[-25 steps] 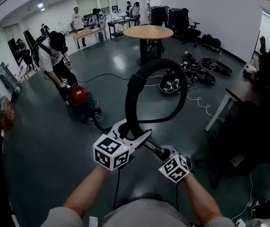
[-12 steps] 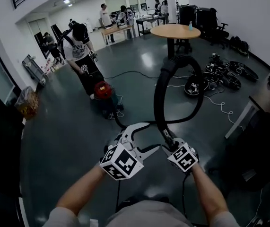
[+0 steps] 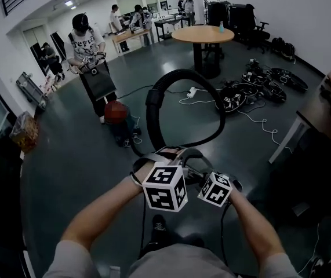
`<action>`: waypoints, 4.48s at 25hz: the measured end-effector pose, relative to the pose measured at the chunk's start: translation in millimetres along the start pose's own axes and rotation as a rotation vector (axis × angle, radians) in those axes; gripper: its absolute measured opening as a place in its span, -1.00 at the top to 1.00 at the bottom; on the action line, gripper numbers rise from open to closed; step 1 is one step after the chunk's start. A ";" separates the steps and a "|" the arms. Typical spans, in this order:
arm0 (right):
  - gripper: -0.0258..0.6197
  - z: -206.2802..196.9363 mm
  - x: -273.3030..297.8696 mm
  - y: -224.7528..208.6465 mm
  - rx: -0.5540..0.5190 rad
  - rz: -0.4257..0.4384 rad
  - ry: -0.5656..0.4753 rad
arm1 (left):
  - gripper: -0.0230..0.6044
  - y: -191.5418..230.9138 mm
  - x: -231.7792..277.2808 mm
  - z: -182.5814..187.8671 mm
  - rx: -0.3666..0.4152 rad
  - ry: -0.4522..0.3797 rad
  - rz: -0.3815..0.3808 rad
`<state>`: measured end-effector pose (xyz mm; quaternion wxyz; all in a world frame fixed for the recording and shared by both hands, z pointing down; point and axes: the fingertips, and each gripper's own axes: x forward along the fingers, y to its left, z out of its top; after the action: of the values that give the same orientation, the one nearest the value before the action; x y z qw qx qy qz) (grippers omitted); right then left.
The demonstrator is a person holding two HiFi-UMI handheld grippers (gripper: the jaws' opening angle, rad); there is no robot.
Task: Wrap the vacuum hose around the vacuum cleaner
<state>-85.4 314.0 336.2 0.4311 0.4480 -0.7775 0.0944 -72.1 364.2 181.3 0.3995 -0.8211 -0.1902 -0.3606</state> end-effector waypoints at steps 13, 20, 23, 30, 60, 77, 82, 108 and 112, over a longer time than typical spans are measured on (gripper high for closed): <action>0.65 -21.7 14.0 -26.5 -0.024 0.072 0.208 | -0.07 -18.6 97.1 -99.0 0.113 0.126 -0.300; 0.65 -4.1 29.9 -58.0 -0.083 0.043 0.340 | -0.04 -12.9 124.1 -143.0 0.084 0.057 -0.420; 0.65 2.1 44.2 -64.9 -0.086 0.057 0.387 | 0.35 -7.3 126.0 -159.3 0.043 0.015 -0.466; 0.65 28.8 82.2 -72.6 -0.011 0.141 0.409 | 0.39 8.9 121.1 -203.4 0.045 -0.022 -0.480; 0.25 168.7 80.9 -145.9 0.390 -0.121 -0.119 | 0.43 60.7 125.8 -381.0 -0.703 0.025 -0.319; 0.24 144.0 192.4 -238.5 0.890 0.269 -0.374 | 0.44 115.9 161.3 -391.6 -1.259 -0.031 -0.068; 0.17 151.5 214.4 -259.0 1.047 0.435 -0.463 | 0.44 132.5 164.2 -392.5 -1.344 -0.008 0.013; 0.43 236.2 181.2 -286.0 0.725 0.696 -0.579 | -0.04 181.6 130.3 -337.8 -1.149 0.060 0.173; 0.43 231.9 182.0 -291.2 0.632 0.650 -0.518 | -0.04 192.5 105.2 -341.6 -1.063 0.074 0.203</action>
<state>-36.0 -90.7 262.3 0.0170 0.3005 -0.8912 0.3393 -36.7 -21.3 303.4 -0.0317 -0.9110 0.1127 -0.3953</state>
